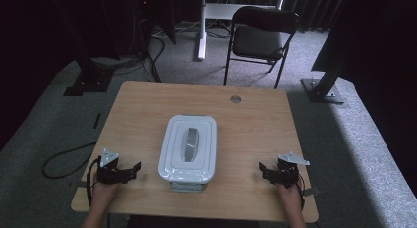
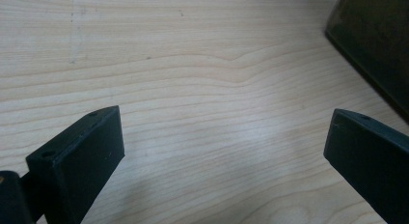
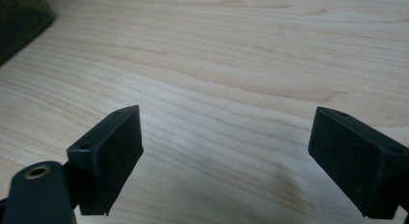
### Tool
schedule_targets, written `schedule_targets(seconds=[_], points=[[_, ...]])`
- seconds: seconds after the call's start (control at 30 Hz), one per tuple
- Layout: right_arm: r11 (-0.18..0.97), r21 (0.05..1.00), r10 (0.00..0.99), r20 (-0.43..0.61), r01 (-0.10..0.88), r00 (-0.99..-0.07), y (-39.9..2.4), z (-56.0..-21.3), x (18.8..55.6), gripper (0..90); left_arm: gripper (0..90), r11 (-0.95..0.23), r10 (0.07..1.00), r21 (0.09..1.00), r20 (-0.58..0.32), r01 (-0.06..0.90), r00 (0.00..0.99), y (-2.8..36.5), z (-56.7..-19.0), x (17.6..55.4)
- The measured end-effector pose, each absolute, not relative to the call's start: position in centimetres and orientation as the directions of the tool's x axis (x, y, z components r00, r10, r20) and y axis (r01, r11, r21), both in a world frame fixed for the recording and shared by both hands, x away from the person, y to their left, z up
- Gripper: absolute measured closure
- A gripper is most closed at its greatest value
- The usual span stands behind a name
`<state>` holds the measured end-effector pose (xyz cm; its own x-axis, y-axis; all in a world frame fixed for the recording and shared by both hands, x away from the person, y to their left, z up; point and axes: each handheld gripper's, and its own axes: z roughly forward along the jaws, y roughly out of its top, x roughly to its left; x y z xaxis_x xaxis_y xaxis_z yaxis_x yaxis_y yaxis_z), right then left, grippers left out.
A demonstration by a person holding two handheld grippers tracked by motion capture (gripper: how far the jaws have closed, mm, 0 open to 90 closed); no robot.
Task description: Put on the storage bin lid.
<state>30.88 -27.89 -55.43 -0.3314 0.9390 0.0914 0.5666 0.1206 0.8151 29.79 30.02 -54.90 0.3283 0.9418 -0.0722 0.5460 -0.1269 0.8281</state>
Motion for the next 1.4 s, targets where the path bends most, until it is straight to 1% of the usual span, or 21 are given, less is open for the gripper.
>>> schedule_targets(seconds=[0.13, 0.37, 0.47, 0.67, 0.87, 1.0, 1.1, 1.23, 1.4], points=[[0.134, 0.813, 0.946, 0.066, 0.567, -0.318, -28.2, -55.7, 30.5, 11.1, 1.2, -0.117, 0.945, 0.828, -0.077, 0.548, 0.318, 30.4, -54.9, 29.6], [0.108, 0.818, 0.954, 0.075, 0.565, -0.291, -29.1, -55.8, 29.9, 11.1, 1.2, -0.11, 0.95, 0.825, -0.076, 0.555, 0.302, 31.2, -54.9, 29.0], [0.095, 0.826, 0.948, 0.095, 0.555, -0.303, -29.4, -55.8, 29.6, 11.1, 1.2, -0.105, 0.951, 0.827, -0.078, 0.552, 0.298, 31.5, -54.9, 28.7], [0.099, 0.824, 0.958, 0.073, 0.558, -0.278, -29.9, -55.9, 29.2, 11.0, 1.2, -0.101, 0.955, 0.822, -0.078, 0.56, 0.286, 32.0, -55.0, 28.2], [0.082, 0.823, 0.965, 0.076, 0.562, -0.251, -30.6, -56.1, 28.6, 11.1, 1.2, -0.098, 0.96, 0.82, -0.072, 0.564, 0.271, 32.5, -55.1, 28.0], [0.065, 0.822, 0.971, 0.078, 0.565, -0.225, -31.2, -56.1, 28.0, 11.1, 1.2, -0.09, 0.966, 0.815, -0.068, 0.572, 0.249, 32.9, -55.1, 27.9], [0.026, 0.817, 0.975, 0.107, 0.577, -0.195, -31.7, -56.3, 27.8, 11.1, 1.2, -0.08, 0.974, 0.81, -0.061, 0.58, 0.22, 33.0, -55.1, 27.7], [0.039, 0.81, 0.989, 0.054, 0.585, -0.14, -32.0, -56.3, 27.7, 11.1, 1.2, -0.068, 0.981, 0.81, -0.052, 0.583, 0.187, 33.4, -55.1, 27.7], [0.045, 0.801, 0.993, 0.03, 0.597, -0.116, -31.9, -56.4, 27.8, 11.1, 1.3, -0.041, 0.989, 0.788, -0.056, 0.614, 0.138, 33.9, -55.4, 27.9]])
